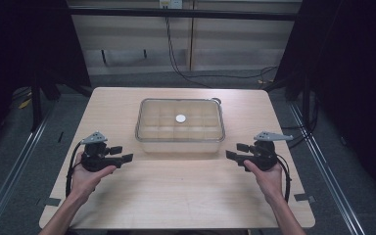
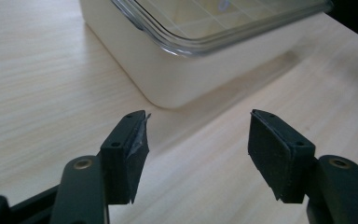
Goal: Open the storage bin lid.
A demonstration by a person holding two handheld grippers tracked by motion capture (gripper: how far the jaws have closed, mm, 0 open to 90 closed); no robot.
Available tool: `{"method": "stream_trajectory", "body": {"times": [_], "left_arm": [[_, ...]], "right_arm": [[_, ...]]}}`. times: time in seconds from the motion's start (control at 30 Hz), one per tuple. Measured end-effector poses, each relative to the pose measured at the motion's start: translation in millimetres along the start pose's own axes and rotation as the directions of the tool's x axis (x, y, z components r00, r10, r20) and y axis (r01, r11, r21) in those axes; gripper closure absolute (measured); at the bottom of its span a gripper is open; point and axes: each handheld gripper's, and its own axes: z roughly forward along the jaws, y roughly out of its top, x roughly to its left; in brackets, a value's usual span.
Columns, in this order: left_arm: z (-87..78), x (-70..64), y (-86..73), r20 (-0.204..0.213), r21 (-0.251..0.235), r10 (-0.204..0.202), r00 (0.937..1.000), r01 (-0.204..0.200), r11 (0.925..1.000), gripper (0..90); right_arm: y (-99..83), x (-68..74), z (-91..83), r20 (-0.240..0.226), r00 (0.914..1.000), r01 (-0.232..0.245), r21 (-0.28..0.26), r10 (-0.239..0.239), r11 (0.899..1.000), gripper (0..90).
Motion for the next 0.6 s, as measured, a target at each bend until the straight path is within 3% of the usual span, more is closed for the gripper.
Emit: {"method": "stream_trajectory", "body": {"times": [0.13, 0.23, 0.33, 0.5, 0.6], "left_arm": [[1.3, 6.2, 0.2, -0.029, 0.008, -0.005, 0.9996, 0.005, 1.0, 35.0], [4.1, 11.4, 1.2, -0.032, 0.003, -0.036, 0.9988, 0.036, 0.9994, 33.1], [3.8, 12.4, 7.5, -0.047, 0.026, 0.0, 0.9989, 0.002, 0.9997, 31.3], [-0.6, 11.7, 24.1, -0.034, -0.019, -0.011, 0.9994, 0.01, 0.9998, 28.1], [-1.2, 8.9, 34.0, -0.037, -0.027, 0.01, 0.9992, -0.011, 0.9996, 28.1]], "right_arm": [[10.4, -0.3, 4.6, 0.011, 0.9998, 0.018, -0.001, -0.018, 1.0, 36.4], [17.6, -4.9, 8.9, 0.027, 0.9995, 0.013, -0.002, -0.013, 1.0, 36.4], [21.4, -9.1, 13.5, 0.03, 0.9995, 0.003, -0.006, -0.003, 1.0, 34.4], [28.3, -13.8, 17.3, 0.032, 0.9993, -0.017, -0.003, 0.017, 1.0, 30.5], [34.5, -18.1, 19.5, 0.036, 0.9991, -0.021, -0.02, 0.021, 1.0, 27.6]]}}
